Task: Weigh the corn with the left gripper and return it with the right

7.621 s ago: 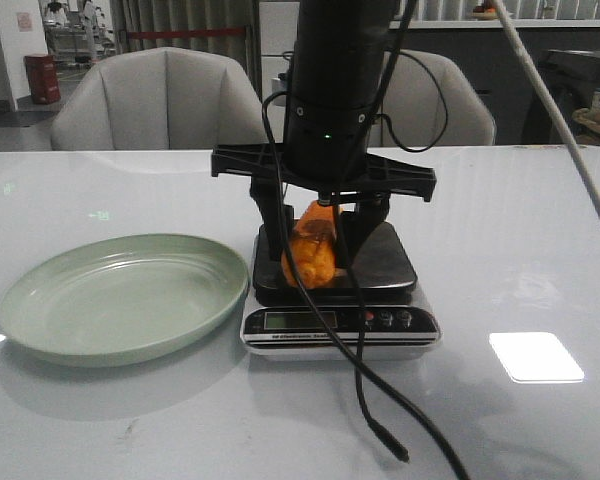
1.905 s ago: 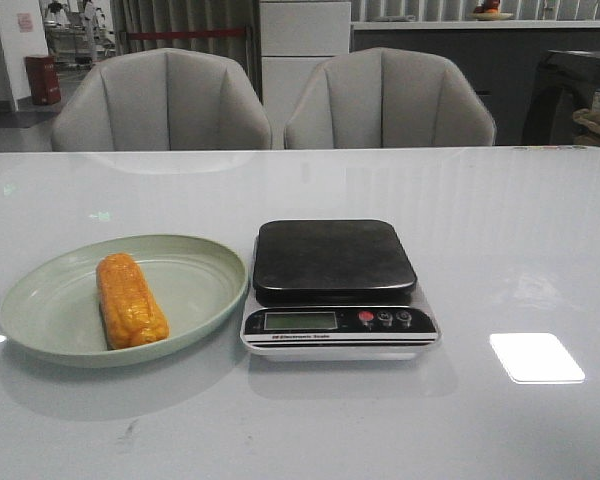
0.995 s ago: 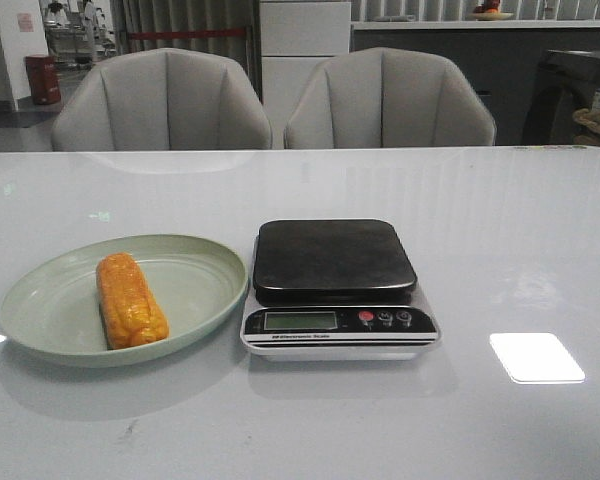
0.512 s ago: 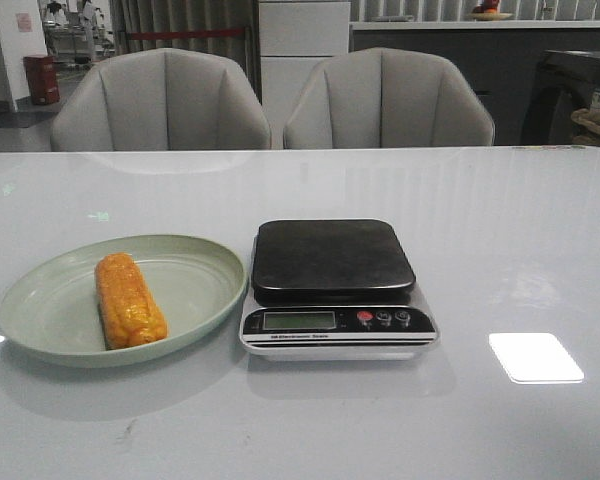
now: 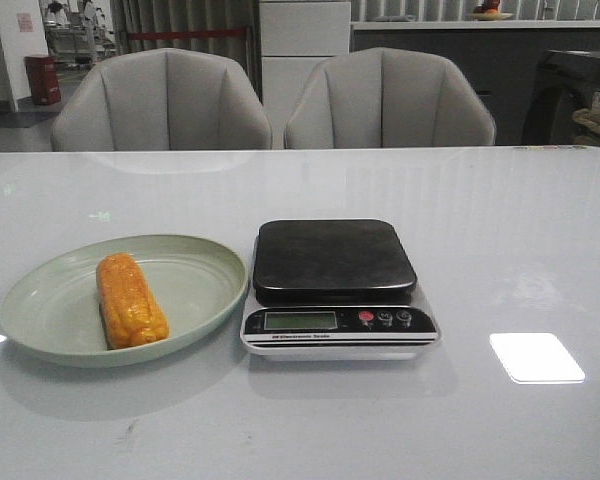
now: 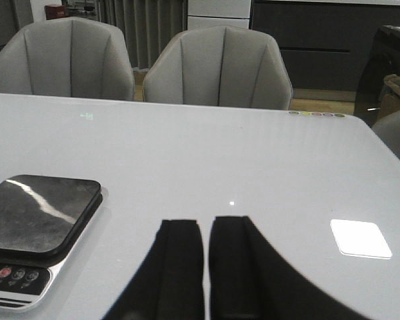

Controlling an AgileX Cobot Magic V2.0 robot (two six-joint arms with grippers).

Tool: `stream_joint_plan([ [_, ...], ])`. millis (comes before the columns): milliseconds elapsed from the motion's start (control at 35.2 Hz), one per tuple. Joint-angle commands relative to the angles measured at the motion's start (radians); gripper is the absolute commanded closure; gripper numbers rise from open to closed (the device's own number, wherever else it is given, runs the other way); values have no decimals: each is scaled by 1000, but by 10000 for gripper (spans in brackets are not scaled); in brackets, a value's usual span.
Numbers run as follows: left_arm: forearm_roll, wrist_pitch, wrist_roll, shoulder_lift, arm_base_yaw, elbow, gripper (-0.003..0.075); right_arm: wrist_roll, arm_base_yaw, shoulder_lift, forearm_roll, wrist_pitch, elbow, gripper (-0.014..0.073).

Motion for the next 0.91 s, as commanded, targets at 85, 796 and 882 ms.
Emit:
stream_joint_plan([
  [85, -9, -77, -1, -22, 2, 31, 606, -18, -9, -103, 0, -96, 83, 397],
  [796, -9, -77, -1, -22, 2, 31, 606, -18, -9, -194, 0, -41, 104, 397],
  [882, -9, -77, -1, -22, 2, 31, 606, -18, -9, -194, 0, -40, 104, 397],
])
